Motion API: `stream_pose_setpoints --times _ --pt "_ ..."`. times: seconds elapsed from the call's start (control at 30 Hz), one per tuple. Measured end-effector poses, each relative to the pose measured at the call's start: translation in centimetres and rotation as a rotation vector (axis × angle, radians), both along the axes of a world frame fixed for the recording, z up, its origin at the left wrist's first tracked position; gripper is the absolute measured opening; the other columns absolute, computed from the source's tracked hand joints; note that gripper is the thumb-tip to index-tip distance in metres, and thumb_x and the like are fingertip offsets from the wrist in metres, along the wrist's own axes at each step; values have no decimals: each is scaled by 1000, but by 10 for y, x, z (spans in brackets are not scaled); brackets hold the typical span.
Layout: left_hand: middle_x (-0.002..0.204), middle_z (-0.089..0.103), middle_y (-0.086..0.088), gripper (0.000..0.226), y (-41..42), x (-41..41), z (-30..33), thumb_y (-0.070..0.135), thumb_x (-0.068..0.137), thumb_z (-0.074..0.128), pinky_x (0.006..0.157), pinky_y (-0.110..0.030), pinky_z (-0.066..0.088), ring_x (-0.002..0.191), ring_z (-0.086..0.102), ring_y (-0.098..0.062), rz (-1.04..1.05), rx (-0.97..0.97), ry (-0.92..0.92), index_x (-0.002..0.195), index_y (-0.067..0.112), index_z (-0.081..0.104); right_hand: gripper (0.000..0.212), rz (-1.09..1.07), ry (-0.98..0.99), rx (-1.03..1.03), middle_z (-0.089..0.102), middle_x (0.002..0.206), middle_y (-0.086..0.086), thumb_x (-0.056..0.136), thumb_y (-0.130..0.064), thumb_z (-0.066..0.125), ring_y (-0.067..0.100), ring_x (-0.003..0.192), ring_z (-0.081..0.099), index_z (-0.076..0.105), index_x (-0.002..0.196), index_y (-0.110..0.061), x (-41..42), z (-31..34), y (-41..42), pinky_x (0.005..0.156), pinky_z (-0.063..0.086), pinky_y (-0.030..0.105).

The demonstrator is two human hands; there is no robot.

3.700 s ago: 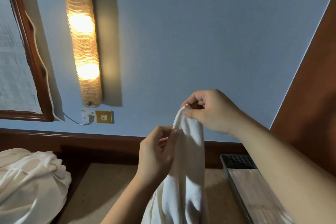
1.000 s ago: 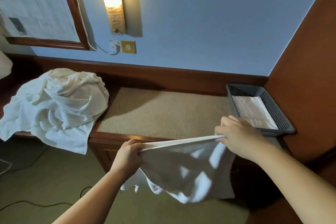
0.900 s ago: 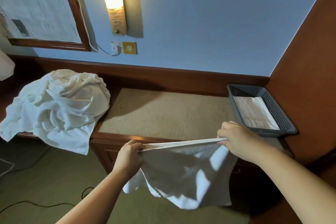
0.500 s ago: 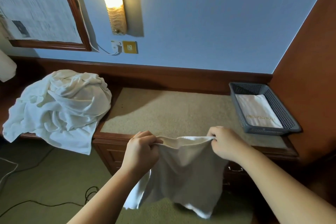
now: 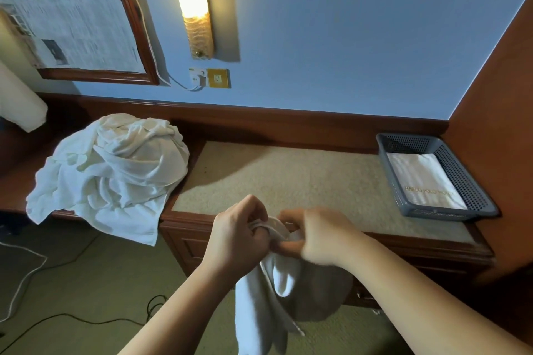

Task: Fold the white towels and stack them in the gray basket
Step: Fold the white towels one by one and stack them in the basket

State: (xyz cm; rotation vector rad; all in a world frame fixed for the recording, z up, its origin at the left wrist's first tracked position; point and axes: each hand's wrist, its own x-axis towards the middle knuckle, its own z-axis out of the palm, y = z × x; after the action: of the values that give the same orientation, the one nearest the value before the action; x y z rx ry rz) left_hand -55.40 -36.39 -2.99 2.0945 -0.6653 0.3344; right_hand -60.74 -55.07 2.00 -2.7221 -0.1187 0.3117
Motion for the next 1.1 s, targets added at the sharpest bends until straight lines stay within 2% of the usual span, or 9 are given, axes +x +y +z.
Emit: stream_pose_setpoints --times 0.17,0.37,0.5,0.63,0.7,0.77,0.87,0.97,1.1 --pt "68 59 12 20 7 4 -2 14 69 63 58 -33 48 66 56 -9 -38 44 -55 80 30 61 19 -3 -153 -108 65 83 -6 97 -54 53 18 78 63 53 96 -34 0 -4 -2 71 54 38" --pt "77 66 13 22 7 7 -24 8 71 68 67 -26 50 74 61 -13 -84 129 -141 86 23 73 26 24 -266 -244 55 68 -4 96 -35 54 19 65 52 48 73 -24 -1 -1 -8 54 43 33" --pt "75 61 13 15 4 8 -44 16 76 66 66 -22 46 72 57 -12 -81 133 -129 87 23 74 30 80 -291 -265 61 77 -4 98 -43 55 19 73 54 51 75 -25 -3 10 -11 53 27 30" --pt "75 61 12 18 3 6 -70 32 80 62 64 -19 41 68 55 -8 -96 127 26 94 31 72 30 158 -350 -261 58 72 -4 90 -46 48 21 73 56 49 71 -23 -1 16 -19 55 36 33" --pt "71 56 14 6 6 6 -83 37 79 62 60 -19 39 64 53 -6 -81 115 162 78 32 61 34 168 -387 -240 59 71 -6 87 -50 41 18 70 56 55 73 -23 -1 19 -25 57 44 35" --pt "71 55 16 18 11 7 -98 37 81 65 61 -19 38 68 55 -1 -83 130 223 69 38 51 37 151 -403 -221 60 71 -8 86 -53 39 15 70 56 60 75 -25 -2 20 -33 58 47 34" --pt "89 62 14 8 21 11 -110 30 86 72 73 -26 49 83 62 -4 -85 164 253 91 36 70 40 118 -403 -218 63 73 -9 86 -56 37 13 71 58 64 77 -28 -2 21 -45 60 50 33" --pt "102 62 15 27 33 17 -111 33 88 78 78 -29 53 91 65 -11 -12 185 137 114 31 74 39 66 -387 -191 64 74 -12 86 -58 39 13 72 59 67 79 -31 -5 24 -56 62 51 34" --pt "105 69 2 22 51 30 -91 33 97 70 79 -29 56 92 69 -20 -23 201 -240 108 14 78 22 -21 -360 -218 63 72 -12 94 -45 61 13 72 57 66 77 -33 -10 31 -70 64 51 34"
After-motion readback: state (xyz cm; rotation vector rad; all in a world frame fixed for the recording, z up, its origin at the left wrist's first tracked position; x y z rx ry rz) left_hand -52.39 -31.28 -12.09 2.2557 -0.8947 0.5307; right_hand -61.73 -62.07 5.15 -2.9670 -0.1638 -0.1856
